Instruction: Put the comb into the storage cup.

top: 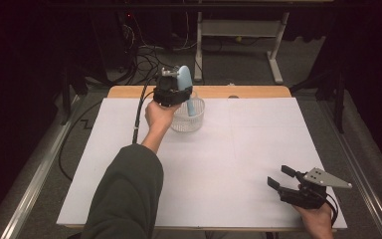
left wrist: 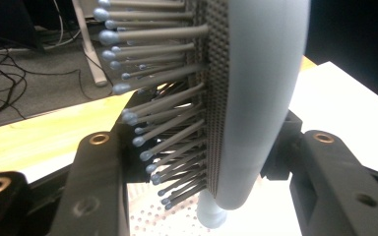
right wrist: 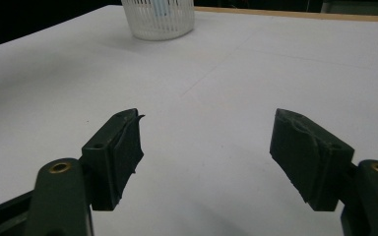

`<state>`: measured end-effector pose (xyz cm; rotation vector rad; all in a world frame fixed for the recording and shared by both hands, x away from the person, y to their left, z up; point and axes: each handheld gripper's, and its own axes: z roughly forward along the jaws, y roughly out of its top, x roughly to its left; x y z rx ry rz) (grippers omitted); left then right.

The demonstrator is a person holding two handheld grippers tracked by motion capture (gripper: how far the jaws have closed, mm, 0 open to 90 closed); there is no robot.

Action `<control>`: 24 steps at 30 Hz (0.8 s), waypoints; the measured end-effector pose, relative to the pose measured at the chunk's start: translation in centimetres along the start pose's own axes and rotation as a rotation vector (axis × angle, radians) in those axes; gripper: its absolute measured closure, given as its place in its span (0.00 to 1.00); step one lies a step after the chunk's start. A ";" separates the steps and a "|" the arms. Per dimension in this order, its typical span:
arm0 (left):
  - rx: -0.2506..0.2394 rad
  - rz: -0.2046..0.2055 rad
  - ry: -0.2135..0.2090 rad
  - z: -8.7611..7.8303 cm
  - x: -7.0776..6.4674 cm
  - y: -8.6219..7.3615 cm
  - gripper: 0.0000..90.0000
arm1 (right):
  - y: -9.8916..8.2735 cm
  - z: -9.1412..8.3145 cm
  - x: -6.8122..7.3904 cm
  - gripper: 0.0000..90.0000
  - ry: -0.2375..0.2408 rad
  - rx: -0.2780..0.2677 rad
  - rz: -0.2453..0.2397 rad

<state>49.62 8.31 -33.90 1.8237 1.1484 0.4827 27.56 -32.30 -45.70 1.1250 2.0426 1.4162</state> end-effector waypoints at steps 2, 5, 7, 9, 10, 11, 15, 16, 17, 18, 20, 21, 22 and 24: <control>0.001 -0.005 -0.003 0.3 -0.1 -0.1 0.54 | 0.0 0.0 -0.1 0.31 0.000 -0.001 -0.005; 0.007 -0.008 -0.008 0.6 -0.2 -0.3 0.54 | 0.0 0.0 0.0 0.31 0.001 -0.001 -0.003; 0.010 -0.012 -0.010 0.8 -0.2 -0.3 0.54 | 0.0 0.0 0.0 0.31 0.001 0.000 -0.003; 0.015 -0.009 -0.008 1.0 -0.3 -0.4 0.54 | 0.0 0.0 0.0 0.31 0.001 -0.003 -0.007; 0.017 -0.008 -0.009 1.1 -0.3 -0.5 0.54 | 0.0 0.0 0.0 0.31 0.001 -0.002 -0.007; 0.018 -0.008 -0.010 1.1 -0.3 -0.5 0.54 | 0.0 0.0 0.0 0.31 0.001 -0.002 -0.006; 0.008 -0.012 -0.011 1.3 -0.3 -0.7 0.54 | 0.0 0.0 0.0 0.31 0.003 0.000 -0.004; -0.003 -0.020 -0.015 1.3 -0.2 -0.8 0.53 | 0.0 0.0 0.0 0.31 0.003 -0.001 -0.003; -0.008 -0.032 -0.019 1.3 0.0 -1.0 0.53 | 0.0 0.0 0.0 0.31 0.002 -0.001 -0.003; -0.009 -0.038 -0.021 1.4 0.1 -1.1 0.53 | 0.0 0.0 -0.1 0.31 0.002 -0.002 -0.008; 0.004 -0.035 -0.015 1.5 0.4 -1.4 0.53 | 0.0 0.0 -0.1 0.31 0.001 -0.001 -0.006; 0.009 -0.032 -0.010 1.6 0.4 -1.6 0.53 | 0.0 0.0 0.0 0.31 0.001 -0.001 -0.005; 0.017 -0.029 -0.008 1.6 0.5 -1.7 0.53 | 0.0 0.0 0.0 0.31 0.001 -0.001 -0.005; 0.023 -0.028 -0.009 1.7 0.6 -1.8 0.53 | 0.0 0.1 0.0 0.31 0.001 0.000 -0.004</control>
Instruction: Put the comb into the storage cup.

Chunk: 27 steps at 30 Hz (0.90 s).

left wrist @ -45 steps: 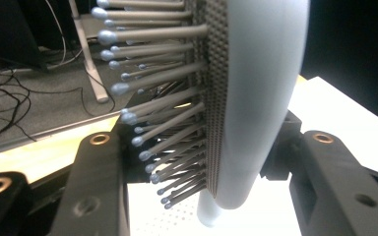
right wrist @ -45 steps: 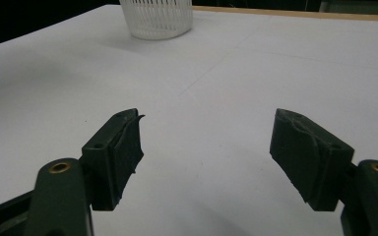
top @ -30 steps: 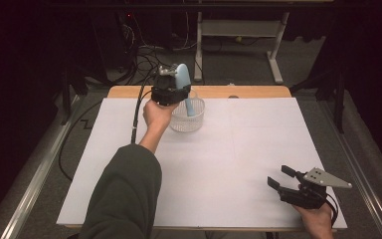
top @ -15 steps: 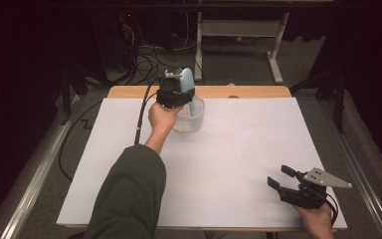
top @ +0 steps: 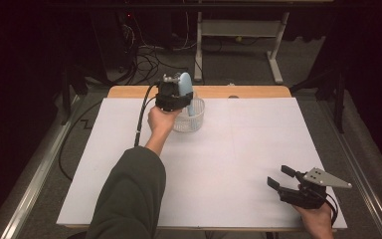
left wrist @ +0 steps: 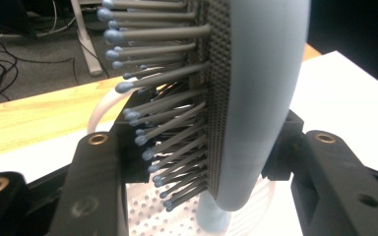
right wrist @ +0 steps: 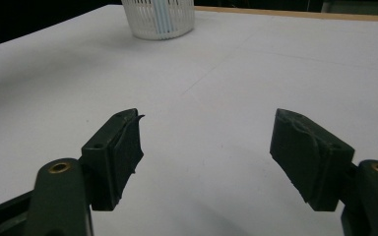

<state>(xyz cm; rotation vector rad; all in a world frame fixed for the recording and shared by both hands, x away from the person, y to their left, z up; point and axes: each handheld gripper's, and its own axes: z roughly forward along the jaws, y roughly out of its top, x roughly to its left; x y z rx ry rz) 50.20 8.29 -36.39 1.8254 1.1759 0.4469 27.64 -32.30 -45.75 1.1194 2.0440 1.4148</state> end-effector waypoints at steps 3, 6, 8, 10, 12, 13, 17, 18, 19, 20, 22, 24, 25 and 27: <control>-0.006 0.001 -0.005 0.1 -0.1 0.0 0.53 | 0.0 0.0 0.0 0.31 0.001 0.003 0.003; -0.010 0.008 -0.010 0.1 -0.2 -0.1 0.53 | 0.0 0.0 0.0 0.31 0.001 0.003 0.002; -0.009 0.011 -0.008 0.1 -0.2 -0.1 0.52 | 0.0 0.0 0.0 0.31 0.000 0.000 -0.001; -0.006 0.010 -0.006 0.0 -0.1 0.0 0.52 | 0.0 0.0 0.0 0.31 0.001 0.002 0.001; -0.005 0.013 -0.001 0.0 0.0 -0.1 0.51 | 0.0 0.0 0.0 0.31 0.002 0.002 -0.001; -0.003 0.011 -0.002 -0.1 0.1 0.0 0.51 | 0.0 0.0 0.0 0.31 0.002 0.001 -0.001; 0.001 0.006 -0.002 -0.2 0.3 0.0 0.50 | 0.0 0.0 0.0 0.31 0.002 0.003 0.001; 0.002 0.008 -0.004 -0.2 0.3 0.0 0.50 | 0.0 0.0 0.0 0.31 0.001 0.003 0.000; 0.004 0.008 -0.006 -0.2 0.4 0.0 0.50 | 0.0 0.0 0.0 0.31 0.001 0.004 -0.001; 0.005 0.008 -0.007 -0.2 0.5 0.0 0.50 | 0.0 0.1 0.0 0.31 0.002 0.005 -0.002; 0.006 0.008 -0.003 -0.3 0.6 0.0 0.48 | 0.0 0.1 0.0 0.31 0.002 0.006 -0.002; 0.009 0.013 -0.003 -0.4 0.7 0.0 0.48 | 0.0 0.1 0.0 0.31 0.002 0.006 -0.002; 0.011 0.015 -0.004 -0.5 0.8 0.0 0.47 | 0.0 0.1 0.0 0.31 0.003 0.005 -0.003; 0.007 0.005 -0.014 -0.6 0.9 0.0 0.46 | 0.0 0.1 0.0 0.31 0.003 0.006 -0.002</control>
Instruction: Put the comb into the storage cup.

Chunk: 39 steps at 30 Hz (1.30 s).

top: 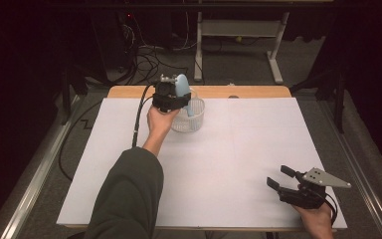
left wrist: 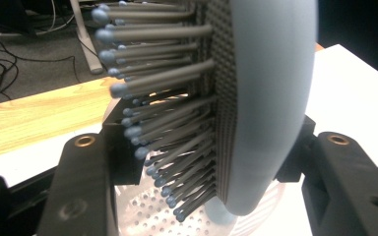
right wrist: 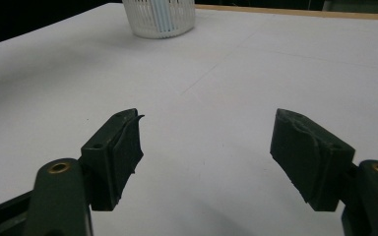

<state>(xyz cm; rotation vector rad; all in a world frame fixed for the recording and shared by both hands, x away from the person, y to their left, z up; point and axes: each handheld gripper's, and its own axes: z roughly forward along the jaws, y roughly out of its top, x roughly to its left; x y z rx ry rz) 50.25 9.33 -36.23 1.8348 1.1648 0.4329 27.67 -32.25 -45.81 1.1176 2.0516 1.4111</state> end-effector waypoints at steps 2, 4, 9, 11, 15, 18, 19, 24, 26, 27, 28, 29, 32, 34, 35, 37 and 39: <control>-0.006 0.004 -0.004 -0.1 0.1 0.0 0.42 | 0.0 0.0 0.0 0.31 0.000 0.000 0.000; -0.008 0.006 -0.003 -0.1 0.1 0.1 0.38 | 0.0 0.0 0.0 0.31 0.000 0.001 0.000; 0.003 0.006 -0.001 -0.2 0.4 0.0 0.30 | 0.0 0.0 0.0 0.31 0.003 0.005 0.000; 0.005 0.002 -0.018 -0.2 0.6 0.0 0.27 | 0.0 0.0 0.0 0.31 0.002 0.003 0.000; 0.019 0.003 -0.018 -0.3 0.8 -0.1 0.23 | 0.0 0.0 0.0 0.31 -0.001 0.003 -0.001; 0.017 -0.005 -0.017 -0.3 1.0 -0.3 0.19 | 0.0 0.0 0.0 0.31 -0.001 0.003 0.000; 0.022 -0.008 -0.018 -0.2 1.1 -0.4 0.19 | 0.0 0.0 0.0 0.31 -0.001 0.003 0.000; 0.028 -0.024 -0.014 -0.2 1.7 -0.8 0.15 | 0.0 0.0 0.0 0.31 -0.001 0.003 0.001; 0.029 -0.029 -0.015 -0.3 1.9 -0.9 0.15 | 0.0 0.1 0.0 0.31 -0.001 0.003 -0.001; 0.031 -0.033 -0.017 -0.4 2.0 -0.9 0.14 | 0.0 0.1 0.0 0.31 -0.001 0.004 0.000; 0.033 -0.034 -0.018 -0.4 2.1 -0.9 0.14 | 0.0 0.1 0.0 0.31 -0.001 0.004 -0.001; 0.034 -0.037 -0.018 -0.4 2.2 -1.0 0.14 | 0.0 0.1 0.0 0.31 -0.001 0.004 -0.001; 0.038 -0.046 -0.019 -0.4 2.4 -1.1 0.12 | 0.0 0.1 0.1 0.31 -0.001 0.005 -0.001; 0.039 -0.048 -0.019 -0.4 2.5 -1.2 0.12 | 0.0 0.1 0.0 0.31 -0.002 0.005 0.000; 0.040 -0.050 -0.020 -0.4 2.6 -1.2 0.12 | 0.0 0.1 0.0 0.31 -0.002 0.004 -0.001; 0.042 -0.052 -0.022 -0.4 2.6 -1.2 0.12 | 0.0 0.1 0.0 0.31 -0.003 0.004 0.000; 0.043 -0.054 -0.021 -0.5 2.7 -1.2 0.12 | 0.0 0.1 0.0 0.31 -0.003 0.004 -0.001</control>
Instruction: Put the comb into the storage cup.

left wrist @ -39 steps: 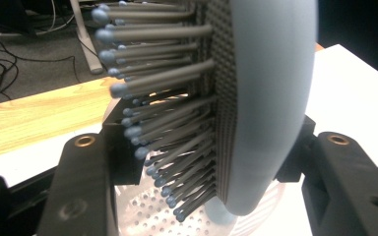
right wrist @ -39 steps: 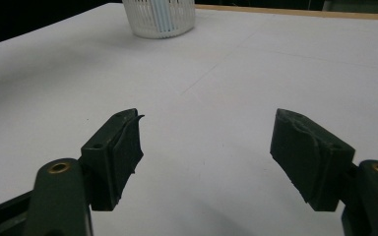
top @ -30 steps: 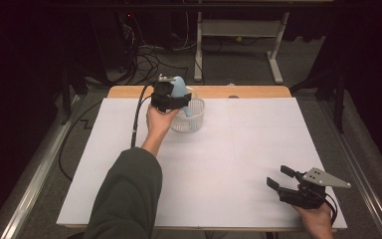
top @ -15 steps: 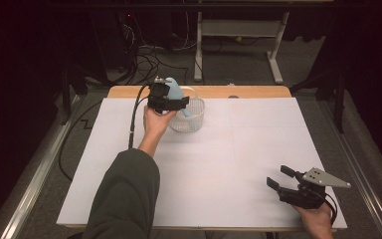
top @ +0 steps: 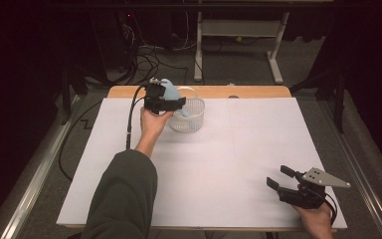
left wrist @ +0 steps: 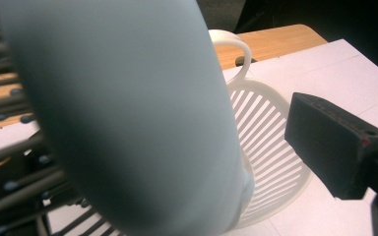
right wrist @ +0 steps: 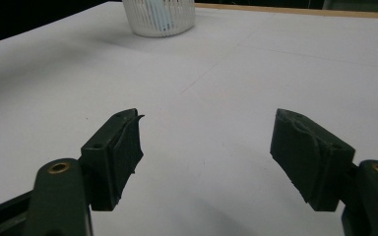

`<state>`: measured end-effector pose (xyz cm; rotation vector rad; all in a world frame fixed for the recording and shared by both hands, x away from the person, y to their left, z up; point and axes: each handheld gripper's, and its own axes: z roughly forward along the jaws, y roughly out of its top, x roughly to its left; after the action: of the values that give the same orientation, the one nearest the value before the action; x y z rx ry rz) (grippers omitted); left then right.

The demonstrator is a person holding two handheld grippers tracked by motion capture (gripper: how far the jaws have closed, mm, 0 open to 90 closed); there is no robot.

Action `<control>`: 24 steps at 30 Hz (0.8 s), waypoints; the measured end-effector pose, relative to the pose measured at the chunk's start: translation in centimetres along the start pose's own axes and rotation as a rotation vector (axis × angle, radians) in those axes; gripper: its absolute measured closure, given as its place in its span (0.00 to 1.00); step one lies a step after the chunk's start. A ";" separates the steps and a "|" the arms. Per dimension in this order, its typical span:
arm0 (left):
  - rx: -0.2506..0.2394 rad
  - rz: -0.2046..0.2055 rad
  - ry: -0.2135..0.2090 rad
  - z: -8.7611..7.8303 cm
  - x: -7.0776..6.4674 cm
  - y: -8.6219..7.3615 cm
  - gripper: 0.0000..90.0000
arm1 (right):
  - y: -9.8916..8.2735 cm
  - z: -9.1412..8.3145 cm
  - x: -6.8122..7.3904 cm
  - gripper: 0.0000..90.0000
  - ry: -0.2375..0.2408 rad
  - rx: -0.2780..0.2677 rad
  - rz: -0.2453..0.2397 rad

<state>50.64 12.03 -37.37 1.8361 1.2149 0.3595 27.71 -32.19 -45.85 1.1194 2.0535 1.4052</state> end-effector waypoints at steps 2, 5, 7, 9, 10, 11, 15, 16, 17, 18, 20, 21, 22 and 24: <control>-0.001 -0.002 0.003 0.0 0.0 0.0 0.12 | 0.0 0.0 0.0 0.31 0.001 0.000 0.001; 0.000 0.000 0.009 0.0 0.0 -0.1 0.12 | 0.0 0.0 0.0 0.31 0.000 0.000 0.001; 0.000 0.000 0.010 0.0 0.0 -0.1 0.12 | 0.0 0.0 0.0 0.31 0.000 0.000 0.001; 0.003 -0.001 0.011 0.0 0.0 -0.1 0.12 | 0.0 0.0 0.0 0.31 0.000 0.000 0.000; 0.006 -0.002 0.012 0.0 0.1 -0.1 0.12 | 0.0 0.0 0.0 0.31 0.001 0.000 0.000; 0.007 -0.002 0.013 0.0 0.1 -0.2 0.12 | 0.0 0.0 0.0 0.31 0.000 0.000 0.000; 0.016 -0.007 0.017 -0.1 0.4 -0.3 0.12 | 0.0 0.0 0.0 0.31 0.000 0.000 0.000; 0.018 -0.011 0.016 -0.1 0.5 -0.4 0.12 | 0.0 0.0 0.0 0.31 0.000 0.000 0.000; 0.020 -0.014 0.014 -0.1 0.6 -0.4 0.12 | 0.0 0.0 0.0 0.31 0.000 0.000 -0.001; 0.021 -0.016 0.014 -0.1 0.6 -0.4 0.12 | 0.0 0.0 0.0 0.31 0.001 0.001 0.000; 0.024 -0.019 0.014 -0.1 0.7 -0.5 0.12 | 0.0 0.0 0.0 0.31 0.002 0.002 -0.001; 0.017 -0.020 0.015 -0.1 0.8 -0.6 0.12 | 0.0 0.0 0.0 0.31 0.002 0.002 -0.002; 0.016 -0.025 0.013 -0.1 0.8 -0.6 0.12 | 0.0 0.0 0.0 0.31 0.001 0.001 -0.001; 0.020 -0.031 0.016 -0.1 1.0 -0.9 0.12 | 0.0 0.0 0.0 0.31 0.000 0.001 0.000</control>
<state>50.50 13.01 -38.23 1.8319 1.2606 0.3462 27.69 -32.16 -45.85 1.1195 2.0548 1.4045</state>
